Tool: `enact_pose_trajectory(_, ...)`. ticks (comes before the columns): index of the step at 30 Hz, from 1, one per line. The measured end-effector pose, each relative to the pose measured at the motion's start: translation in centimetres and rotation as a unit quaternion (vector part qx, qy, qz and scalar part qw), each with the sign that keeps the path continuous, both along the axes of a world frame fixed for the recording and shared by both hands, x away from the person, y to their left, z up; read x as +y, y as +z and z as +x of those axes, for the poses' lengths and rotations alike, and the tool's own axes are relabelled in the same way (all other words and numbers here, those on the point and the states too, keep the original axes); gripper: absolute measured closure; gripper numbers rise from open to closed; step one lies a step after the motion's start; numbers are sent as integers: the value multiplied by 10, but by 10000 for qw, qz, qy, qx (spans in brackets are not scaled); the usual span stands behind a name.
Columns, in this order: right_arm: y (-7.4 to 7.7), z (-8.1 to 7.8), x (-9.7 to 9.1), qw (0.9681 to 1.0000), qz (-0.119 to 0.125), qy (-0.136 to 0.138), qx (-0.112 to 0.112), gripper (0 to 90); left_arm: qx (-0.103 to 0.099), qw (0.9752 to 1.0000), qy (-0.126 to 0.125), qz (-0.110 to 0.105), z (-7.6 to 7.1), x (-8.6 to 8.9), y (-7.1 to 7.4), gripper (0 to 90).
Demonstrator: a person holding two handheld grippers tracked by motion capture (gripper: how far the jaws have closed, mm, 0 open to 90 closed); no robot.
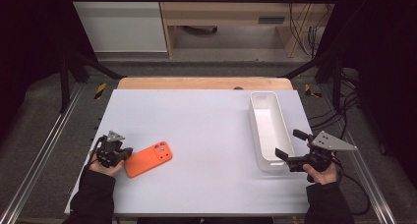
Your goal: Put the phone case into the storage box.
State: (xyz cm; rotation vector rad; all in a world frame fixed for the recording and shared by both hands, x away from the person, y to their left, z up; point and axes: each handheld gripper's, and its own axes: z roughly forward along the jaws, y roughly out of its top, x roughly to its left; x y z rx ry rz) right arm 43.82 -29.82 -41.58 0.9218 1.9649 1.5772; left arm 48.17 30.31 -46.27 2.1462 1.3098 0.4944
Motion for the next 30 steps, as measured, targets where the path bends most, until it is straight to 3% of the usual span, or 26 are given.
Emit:
enact_pose_trajectory(19, 0, 0, 0, 10000, 2, 12, 4, 4, 24, 9998, -204, 0, -24, -7, 0, 900)
enact_pose_trajectory(30, 0, 0, 0, 10000, -2, 20, -3, 4, -64, 9995, -310, -14, -28, -8, -1, 899)
